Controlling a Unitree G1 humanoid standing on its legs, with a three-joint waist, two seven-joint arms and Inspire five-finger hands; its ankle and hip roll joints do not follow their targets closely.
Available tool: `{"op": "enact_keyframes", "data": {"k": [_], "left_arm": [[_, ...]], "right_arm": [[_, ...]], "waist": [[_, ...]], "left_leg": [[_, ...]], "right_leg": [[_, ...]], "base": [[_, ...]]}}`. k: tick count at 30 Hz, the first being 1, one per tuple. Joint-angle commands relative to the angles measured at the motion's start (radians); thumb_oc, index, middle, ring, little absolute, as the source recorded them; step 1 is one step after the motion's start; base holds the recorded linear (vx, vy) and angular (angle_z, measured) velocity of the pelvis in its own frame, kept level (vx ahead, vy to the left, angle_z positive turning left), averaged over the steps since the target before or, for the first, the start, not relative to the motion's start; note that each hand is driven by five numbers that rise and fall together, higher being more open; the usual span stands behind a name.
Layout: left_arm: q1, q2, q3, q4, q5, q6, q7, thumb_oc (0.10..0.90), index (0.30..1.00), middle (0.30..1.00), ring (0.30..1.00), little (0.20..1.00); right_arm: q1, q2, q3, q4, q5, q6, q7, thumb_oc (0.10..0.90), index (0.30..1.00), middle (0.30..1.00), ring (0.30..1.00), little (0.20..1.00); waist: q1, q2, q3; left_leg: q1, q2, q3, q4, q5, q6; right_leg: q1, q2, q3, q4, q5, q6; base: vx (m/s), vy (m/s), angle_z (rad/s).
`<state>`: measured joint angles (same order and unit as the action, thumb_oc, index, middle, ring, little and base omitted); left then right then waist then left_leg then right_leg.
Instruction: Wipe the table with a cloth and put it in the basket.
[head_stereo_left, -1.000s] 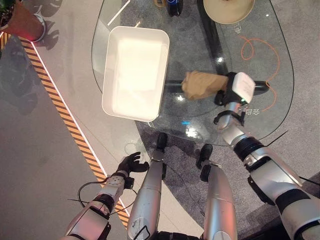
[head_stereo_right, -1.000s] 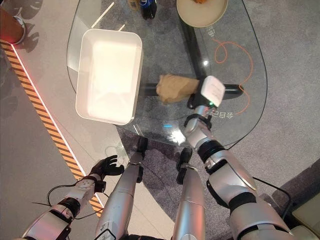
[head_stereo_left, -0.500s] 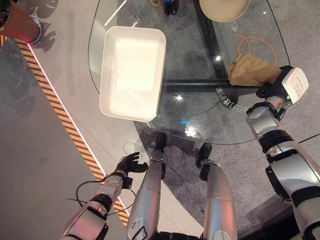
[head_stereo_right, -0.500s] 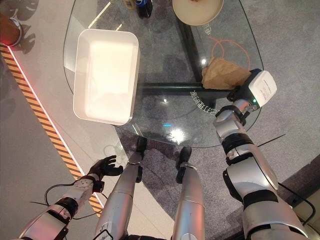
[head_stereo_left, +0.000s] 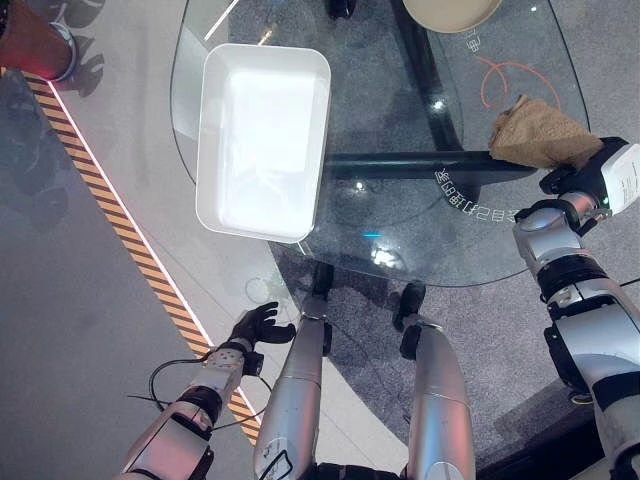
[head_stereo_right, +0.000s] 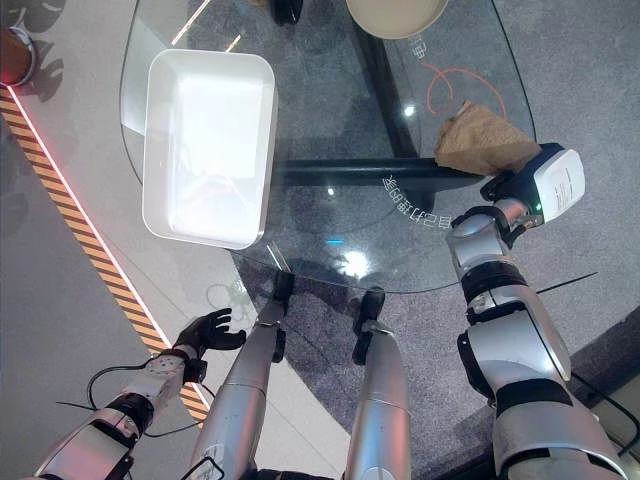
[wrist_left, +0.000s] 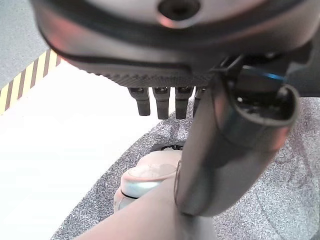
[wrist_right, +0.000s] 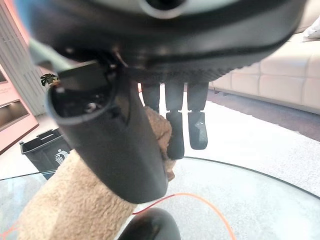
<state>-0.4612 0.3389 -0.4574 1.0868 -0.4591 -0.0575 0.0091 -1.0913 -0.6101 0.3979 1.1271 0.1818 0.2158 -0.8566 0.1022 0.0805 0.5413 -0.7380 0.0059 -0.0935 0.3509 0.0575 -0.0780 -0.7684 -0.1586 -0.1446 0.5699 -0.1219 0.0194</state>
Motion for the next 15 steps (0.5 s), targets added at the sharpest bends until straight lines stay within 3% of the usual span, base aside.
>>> {"op": "enact_keyframes", "data": {"k": [1,15], "left_arm": [[0.077,0.015,-0.001,0.024,-0.017,0.002,-0.012,0.800,0.900,0.900,0.900,0.900],[0.070,-0.017,0.002,0.039,0.006,-0.025,-0.007,0.800,0.900,0.900,0.900,0.900]], "right_arm": [[-0.102,-0.124,0.045,-0.090,-0.062,-0.082,-0.035,0.100,0.300,0.300,0.300,0.200],[-0.090,0.036,0.199,-0.288,-0.215,-0.051,0.146,0.100,0.300,0.300,0.300,0.200]], "waist": [[-0.014,0.020,-0.021],[-0.005,0.025,-0.021]], "left_leg": [[0.025,-0.026,0.088,0.050,-0.067,0.095],[0.030,-0.038,0.090,0.038,-0.059,0.090]], "right_leg": [[0.029,0.047,0.017,-0.056,0.059,-0.004],[0.038,0.046,0.011,-0.075,0.059,-0.013]], "base": [[0.00,0.000,0.00],[0.00,0.000,0.00]]}}
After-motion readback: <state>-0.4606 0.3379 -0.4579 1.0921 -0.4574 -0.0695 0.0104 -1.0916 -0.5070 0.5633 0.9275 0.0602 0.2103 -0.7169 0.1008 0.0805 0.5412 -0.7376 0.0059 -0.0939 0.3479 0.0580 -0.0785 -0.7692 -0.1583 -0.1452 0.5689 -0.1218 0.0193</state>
